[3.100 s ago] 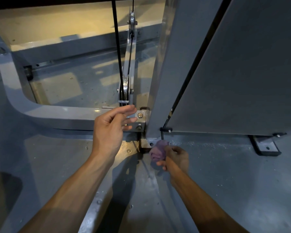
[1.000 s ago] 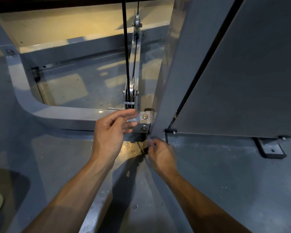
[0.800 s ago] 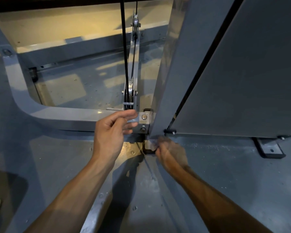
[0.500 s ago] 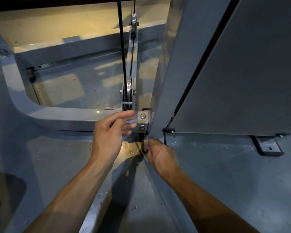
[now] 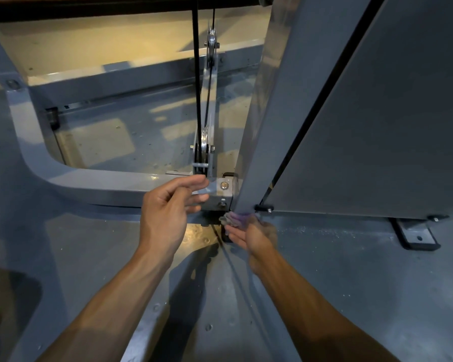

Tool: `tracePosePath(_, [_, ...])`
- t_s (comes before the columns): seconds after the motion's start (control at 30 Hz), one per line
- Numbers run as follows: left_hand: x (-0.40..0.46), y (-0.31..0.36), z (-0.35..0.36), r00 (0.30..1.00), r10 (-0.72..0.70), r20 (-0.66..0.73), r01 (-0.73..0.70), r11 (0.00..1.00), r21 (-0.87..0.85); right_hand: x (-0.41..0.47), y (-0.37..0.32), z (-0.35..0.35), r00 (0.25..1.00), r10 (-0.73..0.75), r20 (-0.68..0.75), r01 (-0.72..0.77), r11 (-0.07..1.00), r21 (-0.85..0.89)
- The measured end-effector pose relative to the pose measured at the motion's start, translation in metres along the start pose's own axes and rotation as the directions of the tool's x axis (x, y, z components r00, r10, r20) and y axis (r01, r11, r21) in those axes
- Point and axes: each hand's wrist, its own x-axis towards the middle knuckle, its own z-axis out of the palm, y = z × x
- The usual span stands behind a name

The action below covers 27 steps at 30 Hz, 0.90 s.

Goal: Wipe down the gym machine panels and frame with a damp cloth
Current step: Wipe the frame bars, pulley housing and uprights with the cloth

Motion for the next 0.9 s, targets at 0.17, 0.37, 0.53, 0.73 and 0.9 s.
tracePosePath(0.17, [0.002,0.003,-0.007,0.999,0.028,-0.045,-0.029,0.999,-0.031,-0.024,-0.017,0.018,0.992,-0.112,0.051,0.106,0.989,0.105])
tracePosePath(0.37, [0.002,0.002,-0.012,0.997,0.022,-0.078,-0.024,0.999,-0.026,-0.028,-0.021,0.010,0.999,-0.054,-0.008,0.054,0.992,0.111])
tracePosePath(0.53, [0.002,-0.001,-0.015,0.994,0.021,-0.106,-0.018,1.000,0.025,-0.050,-0.039,0.011,0.988,-0.132,0.083,0.125,0.988,0.086])
tracePosePath(0.73, [-0.013,-0.004,-0.011,0.960,-0.272,0.061,0.257,0.949,0.183,-0.066,-0.027,-0.003,0.976,-0.189,0.111,0.188,0.982,0.022])
tracePosePath(0.9, [-0.028,0.001,0.001,0.801,-0.465,0.378,0.473,0.878,0.077,-0.078,-0.033,-0.003,0.931,-0.291,0.220,0.289,0.956,0.044])
